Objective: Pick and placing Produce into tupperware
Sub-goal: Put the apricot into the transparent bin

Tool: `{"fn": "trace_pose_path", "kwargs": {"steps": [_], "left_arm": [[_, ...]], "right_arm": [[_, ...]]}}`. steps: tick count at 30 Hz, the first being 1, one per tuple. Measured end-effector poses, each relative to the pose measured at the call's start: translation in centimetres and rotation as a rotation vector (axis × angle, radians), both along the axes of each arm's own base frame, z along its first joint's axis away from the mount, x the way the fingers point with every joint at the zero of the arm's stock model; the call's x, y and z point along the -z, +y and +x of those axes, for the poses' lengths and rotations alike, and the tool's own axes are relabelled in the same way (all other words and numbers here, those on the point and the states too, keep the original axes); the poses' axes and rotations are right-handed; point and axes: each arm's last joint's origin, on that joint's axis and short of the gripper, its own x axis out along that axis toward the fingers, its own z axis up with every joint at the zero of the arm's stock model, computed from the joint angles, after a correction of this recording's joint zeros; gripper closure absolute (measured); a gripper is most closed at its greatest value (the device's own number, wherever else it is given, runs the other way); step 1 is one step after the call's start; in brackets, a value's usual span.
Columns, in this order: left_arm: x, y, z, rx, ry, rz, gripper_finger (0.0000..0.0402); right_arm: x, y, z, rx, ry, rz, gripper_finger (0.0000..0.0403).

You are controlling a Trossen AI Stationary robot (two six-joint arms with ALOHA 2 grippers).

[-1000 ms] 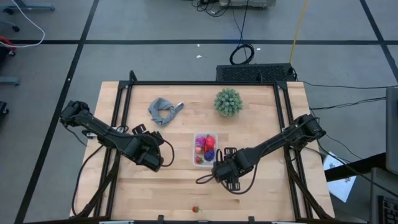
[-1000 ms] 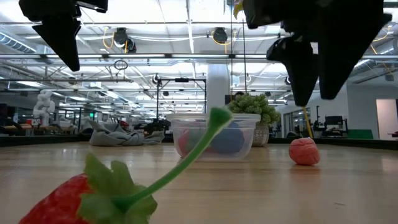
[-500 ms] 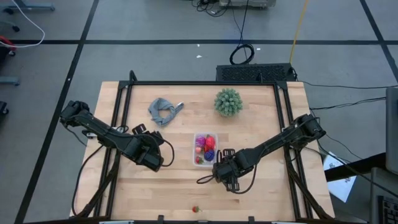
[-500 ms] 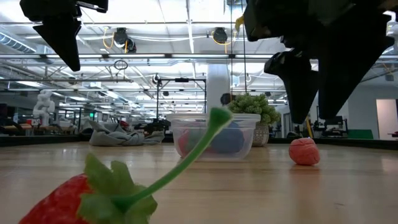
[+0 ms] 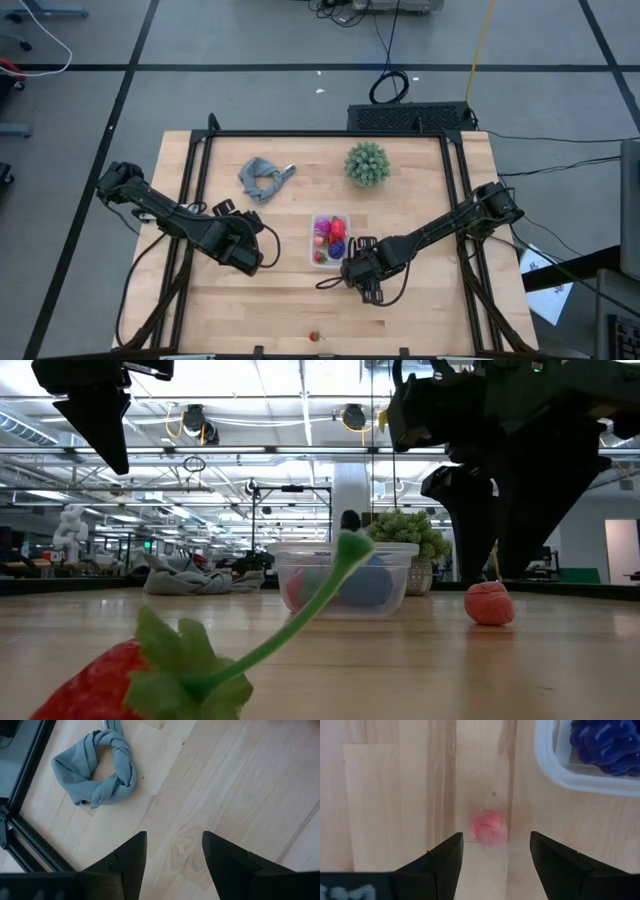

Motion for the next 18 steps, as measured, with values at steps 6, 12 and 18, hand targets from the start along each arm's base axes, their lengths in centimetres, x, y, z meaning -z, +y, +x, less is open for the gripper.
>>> {"fn": "trace_pose_path", "kwargs": {"steps": [6, 12, 18], "left_arm": [[0.0, 0.0, 0.0, -0.002, 0.0, -0.004, 0.0204], [0.0, 0.0, 0.0, -0.002, 0.001, -0.005, 0.0204], [0.0, 0.0, 0.0, -0.004, 0.001, -0.005, 0.0204]], "right_arm": [[0.7, -0.1, -0.2, 0.002, -0.003, 0.002, 0.0183], [1.4, -0.2, -0.4, 0.003, -0.018, 0.008, 0.0183], [1.4, -0.1, -0.3, 0.0, -0.035, 0.015, 0.0184]]}}
